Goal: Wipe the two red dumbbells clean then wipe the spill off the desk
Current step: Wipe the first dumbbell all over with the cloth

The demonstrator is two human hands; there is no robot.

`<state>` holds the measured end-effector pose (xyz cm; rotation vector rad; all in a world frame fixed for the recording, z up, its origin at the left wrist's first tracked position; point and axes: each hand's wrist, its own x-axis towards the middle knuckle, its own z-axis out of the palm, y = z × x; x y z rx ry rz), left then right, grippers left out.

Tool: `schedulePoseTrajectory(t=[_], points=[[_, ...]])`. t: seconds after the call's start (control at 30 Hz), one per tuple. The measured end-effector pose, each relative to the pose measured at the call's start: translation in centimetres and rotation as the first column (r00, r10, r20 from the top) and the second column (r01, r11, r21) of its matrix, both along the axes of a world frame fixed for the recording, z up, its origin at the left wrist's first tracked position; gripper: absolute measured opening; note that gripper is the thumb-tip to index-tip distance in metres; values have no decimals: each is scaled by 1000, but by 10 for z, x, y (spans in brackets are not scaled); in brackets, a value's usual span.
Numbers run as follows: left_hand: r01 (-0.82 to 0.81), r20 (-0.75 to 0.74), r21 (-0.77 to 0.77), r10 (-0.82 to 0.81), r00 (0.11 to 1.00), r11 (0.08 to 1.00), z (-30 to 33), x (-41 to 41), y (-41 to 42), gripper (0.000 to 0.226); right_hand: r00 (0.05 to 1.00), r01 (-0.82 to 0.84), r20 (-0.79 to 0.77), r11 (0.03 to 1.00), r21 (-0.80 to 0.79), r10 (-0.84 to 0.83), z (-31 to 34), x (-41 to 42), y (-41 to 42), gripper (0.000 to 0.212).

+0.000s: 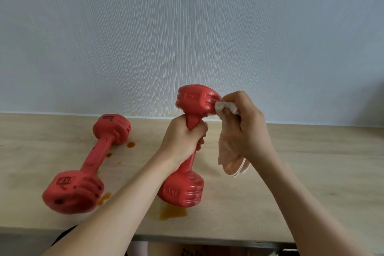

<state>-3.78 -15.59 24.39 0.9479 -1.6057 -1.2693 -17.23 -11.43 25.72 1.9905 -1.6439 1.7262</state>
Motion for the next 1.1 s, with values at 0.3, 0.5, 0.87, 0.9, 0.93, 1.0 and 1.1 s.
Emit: schedulePoseTrajectory(t=[0.3,0.5,0.87,0.9,0.93,1.0,1.1], points=[[24,-7,25,-24,1000,999,3,2,0,19,999,-8,47,998,-62,11,12,14,0,7],[36,-54,28,-35,998,999,3,3,-1,18,967,-67,248,998,11,62,5,7,-5,6],[68,-58,39,-66,996,997,3,3,-1,28,972,-32,228,993,-118,59,11,22,-7,7],[76,-58,41,-74,996,996,2,3,-1,28,959,-45,274,995,-93,69,8,19,-8,11],[82,-63,52,-79,995,995,2,3,-1,28,947,-56,314,997,-62,73,4,15,-9,11],[105,-79,72,-99,992,992,2,5,-1,26,916,-77,393,997,-17,78,-4,9,-12,10],[247,-95,63,-241,966,967,3,7,3,21,847,-150,515,989,-9,133,-11,8,-18,4]])
